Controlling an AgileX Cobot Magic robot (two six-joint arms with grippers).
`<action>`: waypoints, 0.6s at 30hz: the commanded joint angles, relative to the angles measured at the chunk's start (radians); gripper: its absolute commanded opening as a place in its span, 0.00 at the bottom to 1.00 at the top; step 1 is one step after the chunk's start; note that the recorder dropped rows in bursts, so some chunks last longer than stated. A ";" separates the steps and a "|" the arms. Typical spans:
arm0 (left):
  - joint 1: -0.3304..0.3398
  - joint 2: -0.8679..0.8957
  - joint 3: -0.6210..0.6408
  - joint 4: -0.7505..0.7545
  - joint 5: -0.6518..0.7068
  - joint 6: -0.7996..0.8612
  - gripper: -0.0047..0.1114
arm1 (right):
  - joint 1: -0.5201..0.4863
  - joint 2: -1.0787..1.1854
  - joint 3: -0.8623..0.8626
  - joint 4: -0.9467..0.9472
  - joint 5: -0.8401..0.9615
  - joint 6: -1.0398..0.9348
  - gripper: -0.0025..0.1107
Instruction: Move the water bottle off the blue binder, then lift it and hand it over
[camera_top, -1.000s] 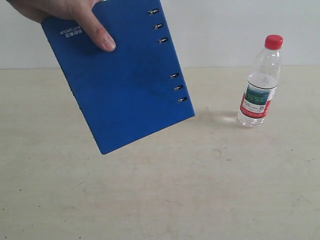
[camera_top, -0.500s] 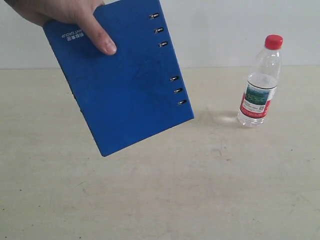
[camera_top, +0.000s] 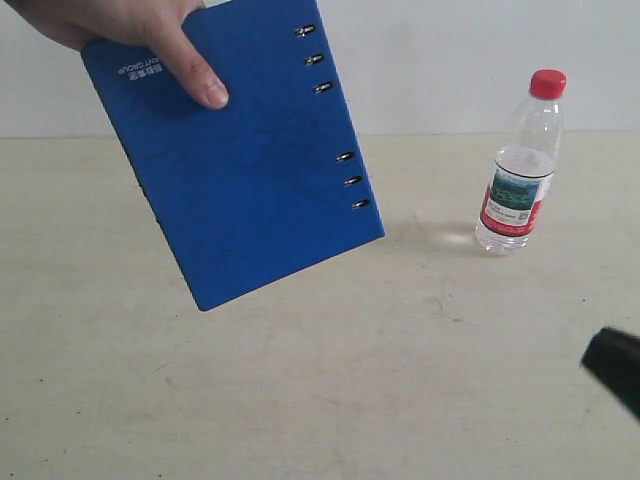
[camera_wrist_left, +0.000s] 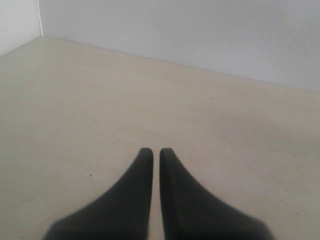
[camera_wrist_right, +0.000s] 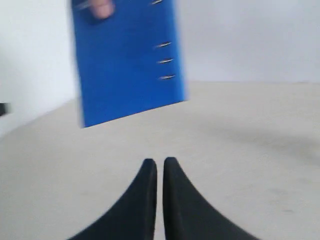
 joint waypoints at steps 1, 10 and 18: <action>0.000 -0.005 0.004 -0.005 0.002 -0.003 0.08 | -0.001 -0.004 -0.028 0.054 -0.564 0.001 0.02; 0.000 -0.005 0.004 -0.005 0.002 -0.003 0.08 | -0.001 -0.004 -0.112 0.054 -1.529 0.428 0.02; 0.000 -0.005 0.004 -0.005 0.000 -0.003 0.08 | 0.000 -0.016 -0.316 -0.338 -1.643 -0.283 0.02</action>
